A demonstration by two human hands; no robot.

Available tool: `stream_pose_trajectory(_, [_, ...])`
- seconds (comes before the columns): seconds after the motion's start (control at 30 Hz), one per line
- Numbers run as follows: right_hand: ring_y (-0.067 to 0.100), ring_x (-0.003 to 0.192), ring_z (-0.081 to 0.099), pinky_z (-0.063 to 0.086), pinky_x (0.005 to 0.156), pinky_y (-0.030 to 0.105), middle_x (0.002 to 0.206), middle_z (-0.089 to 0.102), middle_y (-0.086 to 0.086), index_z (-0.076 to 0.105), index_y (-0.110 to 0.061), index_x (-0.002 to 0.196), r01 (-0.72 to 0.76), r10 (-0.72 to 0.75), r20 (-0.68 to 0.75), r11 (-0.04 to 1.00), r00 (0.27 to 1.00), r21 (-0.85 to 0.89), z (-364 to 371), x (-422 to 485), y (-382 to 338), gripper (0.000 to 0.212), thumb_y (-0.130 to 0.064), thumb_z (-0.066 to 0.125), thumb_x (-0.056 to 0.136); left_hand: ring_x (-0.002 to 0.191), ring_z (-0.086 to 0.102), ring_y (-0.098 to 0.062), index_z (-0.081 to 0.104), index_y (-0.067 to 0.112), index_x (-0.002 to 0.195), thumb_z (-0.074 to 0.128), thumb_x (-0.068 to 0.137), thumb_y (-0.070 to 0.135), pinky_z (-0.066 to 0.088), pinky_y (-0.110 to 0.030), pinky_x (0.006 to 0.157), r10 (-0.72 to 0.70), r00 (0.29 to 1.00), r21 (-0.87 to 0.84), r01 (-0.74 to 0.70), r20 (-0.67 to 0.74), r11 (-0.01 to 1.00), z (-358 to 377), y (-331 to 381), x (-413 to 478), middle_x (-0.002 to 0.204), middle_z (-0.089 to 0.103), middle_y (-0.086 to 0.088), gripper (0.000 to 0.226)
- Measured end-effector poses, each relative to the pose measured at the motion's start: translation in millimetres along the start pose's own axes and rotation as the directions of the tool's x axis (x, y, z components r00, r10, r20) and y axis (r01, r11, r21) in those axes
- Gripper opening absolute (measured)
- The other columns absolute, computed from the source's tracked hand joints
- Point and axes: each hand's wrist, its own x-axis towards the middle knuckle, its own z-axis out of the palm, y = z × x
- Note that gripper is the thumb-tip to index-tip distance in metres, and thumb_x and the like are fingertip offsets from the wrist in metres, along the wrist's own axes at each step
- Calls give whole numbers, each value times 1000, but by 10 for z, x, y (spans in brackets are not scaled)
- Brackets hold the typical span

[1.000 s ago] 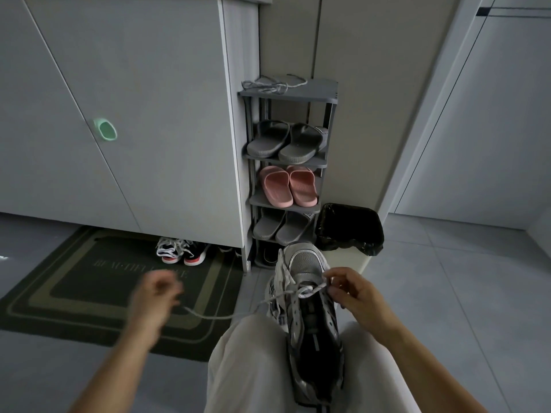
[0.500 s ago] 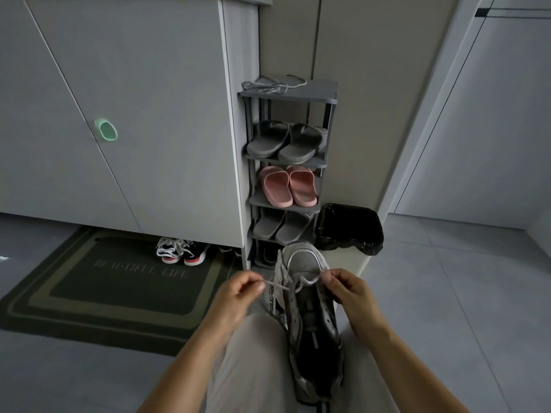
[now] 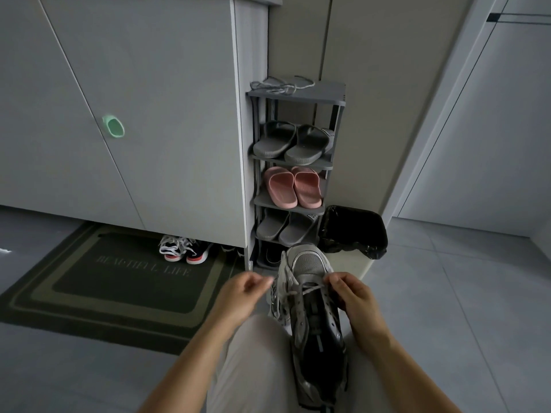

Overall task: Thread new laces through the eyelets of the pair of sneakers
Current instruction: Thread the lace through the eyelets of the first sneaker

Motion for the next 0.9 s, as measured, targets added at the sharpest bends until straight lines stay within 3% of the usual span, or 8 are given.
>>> stream_pose_trajectory(0.1, [4, 57, 56, 45, 55, 13, 60, 63, -7, 64, -8, 81, 23, -20, 39, 998, 999, -59, 1, 4, -48, 18, -9, 50, 91, 68, 58, -11, 57, 8, 72, 64, 82, 39, 48, -24, 65, -29, 1000, -148, 29, 4, 989, 338, 266, 154, 73, 62, -3, 33])
stream_pose_trajectory(0.23, [3, 55, 48, 39, 53, 13, 66, 54, 0, 61, -6, 88, 24, -19, 51, 995, 999, -96, -65, -19, -102, 13, -4, 49, 91, 53, 51, -6, 55, 15, 68, 60, 85, 11, 46, -14, 43, -102, 994, -331, 83, -40, 940, 496, 453, 259, 65, 55, 0, 18])
stream_pose_trajectory(0.4, [14, 59, 41, 33, 56, 25, 66, 51, 3, 64, -7, 86, 39, -39, -11, 999, 999, -29, -42, -8, -245, 18, -16, 49, 92, 58, 56, -6, 58, 9, 86, 51, 92, 12, 47, -11, 53, 163, 985, -456, -122, 52, 882, 303, 829, 192, 69, 58, -1, 10])
stream_pose_trajectory(0.53, [11, 54, 36, 29, 51, 23, 65, 42, 6, 65, -9, 82, 3, -27, 183, 991, 983, 132, 54, 81, -548, 48, -56, 53, 80, 58, 56, -10, 63, 7, 88, 52, 91, 20, 49, -21, 63, 435, 870, -190, -398, 233, 898, 138, 1211, 28, 63, 58, 1, 17])
stream_pose_trajectory(0.63, [15, 55, 46, 40, 53, 24, 65, 45, 10, 63, -6, 79, -71, -25, 288, 946, 957, 316, 55, 102, -819, 40, -46, 58, 78, 57, 57, -6, 64, 15, 85, 57, 89, 22, 48, -22, 63, 416, 798, 115, -508, 436, 854, 98, 1151, -106, 64, 60, 5, 11])
stream_pose_trajectory(0.73, [3, 38, 29, 22, 39, 15, 46, 34, -8, 66, -15, 64, -81, -18, 254, 924, 967, 373, -38, 82, -1016, 25, -26, 52, 81, 74, 62, -12, 65, 15, 88, 59, 87, 21, 48, -27, 74, 339, 883, 148, -401, 324, 904, -8, 798, -148, 78, 63, 4, 9])
stream_pose_trajectory(0.8, [3, 37, 28, 20, 39, 16, 45, 35, -8, 65, -13, 69, -84, 19, 192, 937, 981, 339, -121, 77, -1035, 24, -19, 51, 88, 82, 58, -13, 65, 13, 88, 60, 86, 21, 44, -24, 74, 271, 940, 221, -315, 209, 923, -160, 449, -161, 88, 59, 1, 10])
stream_pose_trajectory(0.9, [2, 37, 30, 23, 38, 13, 47, 39, -7, 64, -10, 75, -98, 81, 72, 958, 994, 269, -199, 93, -921, 24, -15, 49, 92, 82, 55, -12, 61, 25, 77, 60, 86, 20, 37, -15, 66, 79, 967, 430, -181, 243, 884, -385, 0, -230, 88, 55, 4, 11])
